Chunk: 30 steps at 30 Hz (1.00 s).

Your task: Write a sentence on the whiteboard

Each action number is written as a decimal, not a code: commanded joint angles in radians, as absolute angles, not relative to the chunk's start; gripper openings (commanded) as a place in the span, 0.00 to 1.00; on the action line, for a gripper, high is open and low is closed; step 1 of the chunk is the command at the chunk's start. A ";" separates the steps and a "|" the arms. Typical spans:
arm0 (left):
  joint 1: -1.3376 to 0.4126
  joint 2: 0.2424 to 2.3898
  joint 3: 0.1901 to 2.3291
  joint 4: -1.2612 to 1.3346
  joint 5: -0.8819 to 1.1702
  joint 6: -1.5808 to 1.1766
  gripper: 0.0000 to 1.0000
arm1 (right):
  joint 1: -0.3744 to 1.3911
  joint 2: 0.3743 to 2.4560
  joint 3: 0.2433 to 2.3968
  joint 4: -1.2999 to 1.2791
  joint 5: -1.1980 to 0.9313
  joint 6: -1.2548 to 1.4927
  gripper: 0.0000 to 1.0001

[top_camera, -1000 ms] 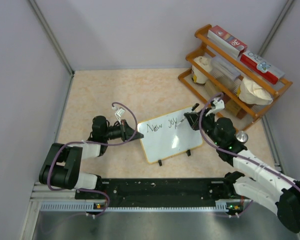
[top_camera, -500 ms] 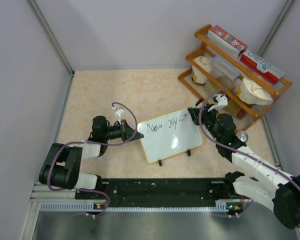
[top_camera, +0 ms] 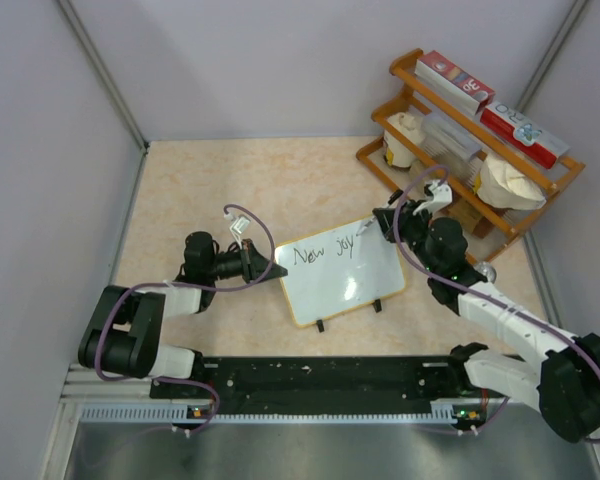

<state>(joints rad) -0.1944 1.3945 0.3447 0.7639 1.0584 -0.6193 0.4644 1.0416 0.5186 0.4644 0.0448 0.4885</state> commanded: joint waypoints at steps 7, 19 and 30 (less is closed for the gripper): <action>-0.204 1.405 0.347 0.793 1.121 -0.580 0.00 | 0.439 1.075 0.569 0.508 -0.020 0.503 0.00; -0.204 1.404 0.347 0.793 1.123 -0.580 0.00 | 0.436 1.058 0.542 0.466 -0.006 0.509 0.00; -0.204 1.407 0.347 0.795 1.123 -0.580 0.00 | 0.416 1.034 0.514 0.453 -0.018 0.512 0.00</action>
<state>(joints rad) -0.1944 1.3972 0.3447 0.7673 1.0588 -0.6216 0.4305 1.0519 0.5232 0.4484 -0.0238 0.5186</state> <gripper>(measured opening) 0.038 0.105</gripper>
